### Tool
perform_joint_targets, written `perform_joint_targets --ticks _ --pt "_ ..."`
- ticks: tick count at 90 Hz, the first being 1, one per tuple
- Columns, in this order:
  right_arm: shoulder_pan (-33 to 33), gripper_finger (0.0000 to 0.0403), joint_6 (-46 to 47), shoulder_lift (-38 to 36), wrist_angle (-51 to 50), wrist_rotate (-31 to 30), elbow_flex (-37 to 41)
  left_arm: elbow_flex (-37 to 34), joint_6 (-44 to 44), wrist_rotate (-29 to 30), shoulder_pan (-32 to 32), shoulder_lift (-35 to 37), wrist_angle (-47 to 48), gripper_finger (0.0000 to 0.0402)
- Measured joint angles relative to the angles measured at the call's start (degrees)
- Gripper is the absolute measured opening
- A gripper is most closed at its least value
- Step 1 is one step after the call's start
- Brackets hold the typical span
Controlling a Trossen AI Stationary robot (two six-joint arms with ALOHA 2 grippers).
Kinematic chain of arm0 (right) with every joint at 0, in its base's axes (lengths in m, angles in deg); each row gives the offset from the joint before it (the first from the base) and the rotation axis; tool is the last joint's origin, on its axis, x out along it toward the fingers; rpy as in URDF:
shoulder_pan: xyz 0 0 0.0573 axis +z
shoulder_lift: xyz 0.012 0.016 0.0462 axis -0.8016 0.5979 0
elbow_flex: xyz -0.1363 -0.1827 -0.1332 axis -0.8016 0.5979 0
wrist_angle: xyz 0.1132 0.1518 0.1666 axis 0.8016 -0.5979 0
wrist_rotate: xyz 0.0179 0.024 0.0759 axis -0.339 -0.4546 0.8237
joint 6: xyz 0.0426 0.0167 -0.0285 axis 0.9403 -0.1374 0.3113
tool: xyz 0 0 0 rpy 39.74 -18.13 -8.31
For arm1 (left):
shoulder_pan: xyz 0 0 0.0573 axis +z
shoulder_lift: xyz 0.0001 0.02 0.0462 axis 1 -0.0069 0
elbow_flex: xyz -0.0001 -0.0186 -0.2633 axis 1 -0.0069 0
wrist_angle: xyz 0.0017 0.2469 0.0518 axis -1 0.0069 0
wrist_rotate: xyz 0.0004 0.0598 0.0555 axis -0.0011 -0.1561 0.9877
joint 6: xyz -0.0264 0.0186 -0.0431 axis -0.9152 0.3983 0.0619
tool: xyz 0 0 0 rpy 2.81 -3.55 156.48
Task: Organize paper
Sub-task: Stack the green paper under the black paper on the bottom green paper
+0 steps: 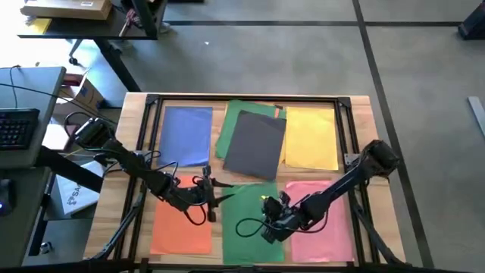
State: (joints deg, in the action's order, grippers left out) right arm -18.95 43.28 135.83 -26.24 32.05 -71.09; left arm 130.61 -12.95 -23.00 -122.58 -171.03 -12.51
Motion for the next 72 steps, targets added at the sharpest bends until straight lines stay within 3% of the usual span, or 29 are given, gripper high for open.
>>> perform_joint_targets --ticks 30,40,53,61,72 --pt "-0.6 0.0121 -4.7 1.1 0.1 -2.4 0.0 0.0 -5.3 0.0 -0.2 0.0 4.8 0.0111" --pt "-0.7 0.0121 -6.3 1.0 0.2 -4.4 0.0 0.0 -15.0 0.9 0.3 0.0 13.2 0.0111" --pt "-1.3 0.0121 -8.1 1.0 0.3 -6.8 0.1 0.0 -23.2 2.7 5.6 0.1 28.1 0.011" --pt "-1.9 0.0121 -7.9 1.0 0.4 -6.8 0.1 0.0 -24.1 -3.1 12.4 0.1 38.7 0.0111" --pt "-2.1 0.0121 -6.5 1.2 0.8 -7.9 0.1 0.0 -12.8 -14.1 22.1 0.1 43.6 0.0111"
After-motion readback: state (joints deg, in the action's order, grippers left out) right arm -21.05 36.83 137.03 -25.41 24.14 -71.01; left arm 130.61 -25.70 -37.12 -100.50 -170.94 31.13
